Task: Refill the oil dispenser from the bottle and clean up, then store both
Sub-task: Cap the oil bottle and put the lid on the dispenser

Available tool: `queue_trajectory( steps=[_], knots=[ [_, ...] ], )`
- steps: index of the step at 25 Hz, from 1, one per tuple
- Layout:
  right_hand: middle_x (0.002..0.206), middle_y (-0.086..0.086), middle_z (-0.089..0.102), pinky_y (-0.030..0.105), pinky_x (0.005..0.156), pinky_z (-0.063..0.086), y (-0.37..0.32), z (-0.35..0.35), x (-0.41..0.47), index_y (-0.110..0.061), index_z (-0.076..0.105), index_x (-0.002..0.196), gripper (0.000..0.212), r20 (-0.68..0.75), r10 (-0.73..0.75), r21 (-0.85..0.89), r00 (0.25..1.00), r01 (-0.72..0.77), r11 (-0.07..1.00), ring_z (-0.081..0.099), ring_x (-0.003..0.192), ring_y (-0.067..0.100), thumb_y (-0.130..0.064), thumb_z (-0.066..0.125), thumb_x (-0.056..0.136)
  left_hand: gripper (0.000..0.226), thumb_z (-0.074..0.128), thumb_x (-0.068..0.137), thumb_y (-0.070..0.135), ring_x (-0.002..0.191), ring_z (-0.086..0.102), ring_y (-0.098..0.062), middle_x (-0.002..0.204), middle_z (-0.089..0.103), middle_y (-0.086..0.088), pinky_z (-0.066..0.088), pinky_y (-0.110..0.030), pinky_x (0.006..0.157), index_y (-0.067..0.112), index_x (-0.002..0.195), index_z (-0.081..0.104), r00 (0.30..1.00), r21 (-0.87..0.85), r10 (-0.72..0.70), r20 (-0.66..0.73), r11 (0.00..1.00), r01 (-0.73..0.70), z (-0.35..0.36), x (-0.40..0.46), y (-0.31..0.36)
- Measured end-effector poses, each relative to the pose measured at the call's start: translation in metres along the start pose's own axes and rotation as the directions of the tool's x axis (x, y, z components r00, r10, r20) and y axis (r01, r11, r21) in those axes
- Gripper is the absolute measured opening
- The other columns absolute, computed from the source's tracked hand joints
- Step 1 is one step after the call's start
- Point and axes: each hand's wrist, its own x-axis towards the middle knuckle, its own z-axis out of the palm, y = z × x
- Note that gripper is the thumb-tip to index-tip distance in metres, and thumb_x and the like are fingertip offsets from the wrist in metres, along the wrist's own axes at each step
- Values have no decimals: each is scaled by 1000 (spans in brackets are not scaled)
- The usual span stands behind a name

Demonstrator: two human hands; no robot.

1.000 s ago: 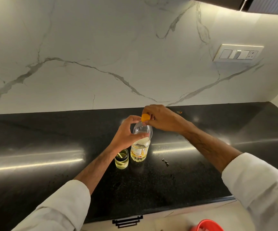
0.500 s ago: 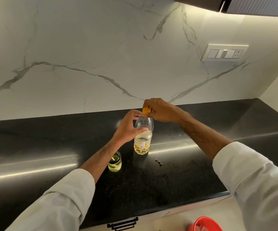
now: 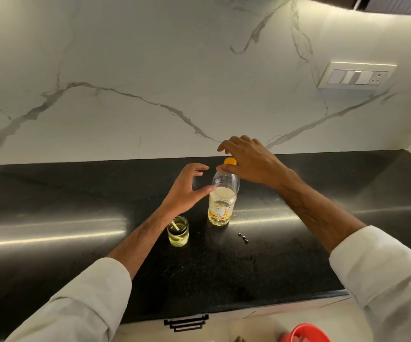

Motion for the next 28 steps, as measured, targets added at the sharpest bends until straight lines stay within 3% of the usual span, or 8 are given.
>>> queue_trajectory(
  steps=[3, 7, 11, 16, 19, 22, 25, 28],
  knots=[
    [120, 0, 63, 35, 96, 46, -47, 16, 0, -20, 61, 127, 38, -98, -128, 164, 987, 143, 976, 55, 111, 17, -45, 61, 98, 32, 70, 94, 37, 120, 56, 3, 130, 56, 17, 44, -22, 94, 35, 123, 58, 993, -5, -39, -110, 999, 39, -35, -34, -25],
    [107, 0, 66, 38, 90, 52, -124, 87, 2, -18, 66, 118, 29, 101, -280, 374, 955, 224, 900, 62, 99, 16, -31, 71, 92, 24, 67, 96, 23, 114, 58, -1, 123, 58, 16, 47, -23, 88, 33, 117, 61, 960, 27, -160, -229, 985, 171, -73, -102, -74],
    [117, 3, 62, 39, 96, 51, -187, 151, 7, -17, 61, 126, 38, 300, -333, 502, 894, 149, 852, 61, 106, 18, -23, 73, 91, 26, 66, 96, 13, 110, 58, -4, 121, 60, 10, 47, -25, 89, 28, 117, 63, 893, 48, -322, -314, 934, 353, -92, -176, -118],
    [127, 5, 56, 43, 100, 50, -233, 205, 22, -19, 57, 130, 37, 399, -271, 421, 876, 87, 903, 57, 120, 24, -20, 66, 94, 28, 67, 96, 13, 106, 60, -5, 123, 58, 6, 51, -25, 94, 26, 120, 62, 809, -6, -534, -247, 835, 550, -88, -233, -151],
    [121, 4, 58, 44, 94, 52, -243, 221, 30, -19, 61, 122, 26, 414, -222, 330, 883, 81, 940, 58, 115, 26, -16, 60, 96, 25, 67, 97, 18, 103, 61, -3, 119, 62, 7, 48, -15, 85, 29, 118, 61, 794, -23, -575, -200, 813, 582, -85, -242, -156],
    [117, 6, 61, 43, 89, 53, -246, 226, 32, -16, 63, 116, 19, 415, -214, 278, 884, 101, 955, 61, 109, 27, -14, 55, 98, 24, 66, 97, 20, 103, 62, -2, 117, 64, 10, 52, -23, 91, 31, 117, 60, 788, -48, -588, -182, 806, 590, -83, -243, -158],
    [106, 4, 66, 41, 80, 55, -244, 226, 31, -18, 64, 106, 17, 393, -140, 357, 909, -11, 934, 65, 96, 26, -12, 53, 95, 24, 67, 97, 20, 102, 63, -3, 116, 65, 9, 52, -24, 92, 27, 120, 62, 794, -81, -571, -207, 819, 568, -83, -238, -156],
    [90, 0, 71, 39, 78, 59, -232, 214, 31, -22, 69, 96, 14, 327, 9, 581, 945, -209, 786, 69, 82, 20, -11, 62, 89, 23, 70, 96, 27, 100, 66, -3, 110, 69, 11, 49, -17, 87, 26, 118, 64, 805, -166, -542, -243, 840, 516, -90, -226, -149]
  ],
)
